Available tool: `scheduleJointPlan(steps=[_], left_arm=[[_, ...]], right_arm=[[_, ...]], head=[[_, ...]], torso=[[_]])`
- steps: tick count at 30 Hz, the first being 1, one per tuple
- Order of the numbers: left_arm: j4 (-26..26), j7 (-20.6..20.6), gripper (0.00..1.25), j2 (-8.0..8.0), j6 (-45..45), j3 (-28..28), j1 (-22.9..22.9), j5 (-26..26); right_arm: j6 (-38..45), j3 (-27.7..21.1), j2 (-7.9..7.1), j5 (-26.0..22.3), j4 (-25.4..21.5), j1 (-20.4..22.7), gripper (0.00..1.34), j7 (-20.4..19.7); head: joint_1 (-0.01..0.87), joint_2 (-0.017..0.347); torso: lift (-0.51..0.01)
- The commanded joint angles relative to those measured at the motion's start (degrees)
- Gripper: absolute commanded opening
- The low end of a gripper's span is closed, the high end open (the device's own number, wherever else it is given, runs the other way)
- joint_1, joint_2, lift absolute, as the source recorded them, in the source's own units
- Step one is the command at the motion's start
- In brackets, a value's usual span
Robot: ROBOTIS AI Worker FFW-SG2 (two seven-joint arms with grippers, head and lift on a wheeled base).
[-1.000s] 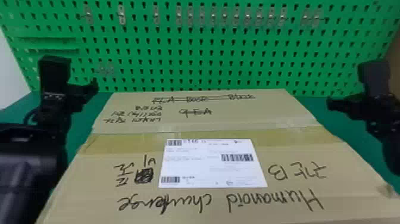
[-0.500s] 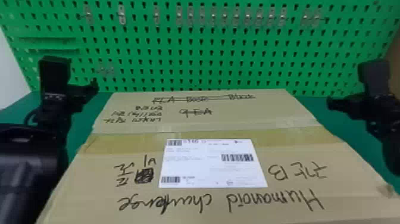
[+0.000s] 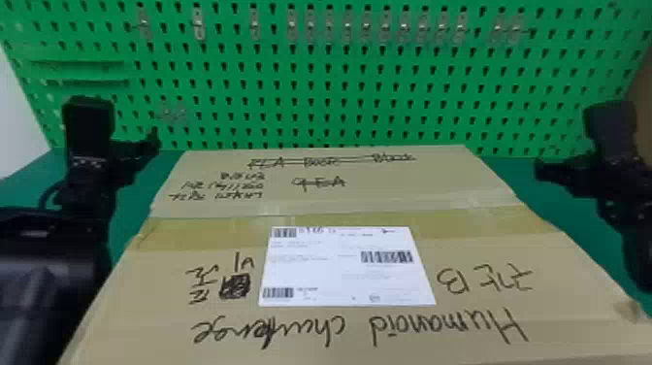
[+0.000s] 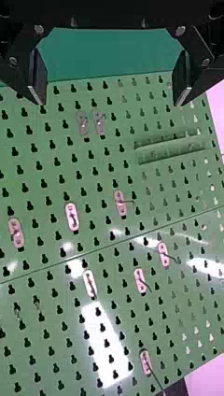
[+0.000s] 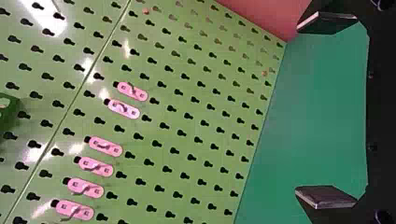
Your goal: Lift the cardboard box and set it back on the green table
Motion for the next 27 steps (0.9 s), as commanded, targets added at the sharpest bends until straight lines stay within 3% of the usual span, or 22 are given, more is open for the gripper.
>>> scheduleJointPlan(steps=[1, 17, 27], left_arm=[[0.52, -0.08, 1.00, -0.17, -0.41, 0.15, -0.03, 0.14], [4.74, 0.01, 1.00, -1.58, -3.05, 1.99, 0.67, 0.41], [5.44, 0.01, 1.00, -1.66, -3.05, 1.91, 0.85, 0.32]], right_arm=[[-0.77, -0.05, 0.16, 0.26, 0.51, 0.02, 1.25, 0.00], [-2.61, -1.63, 2.18, 0.52, 4.64, 1.07, 1.25, 0.00], [-2.61, -1.10, 2.53, 0.79, 5.87, 1.33, 1.25, 0.00]], head=[[0.566, 0.054], [0.566, 0.054], [0.566, 0.054]], torso=[[-0.183], [-0.183], [-0.183]])
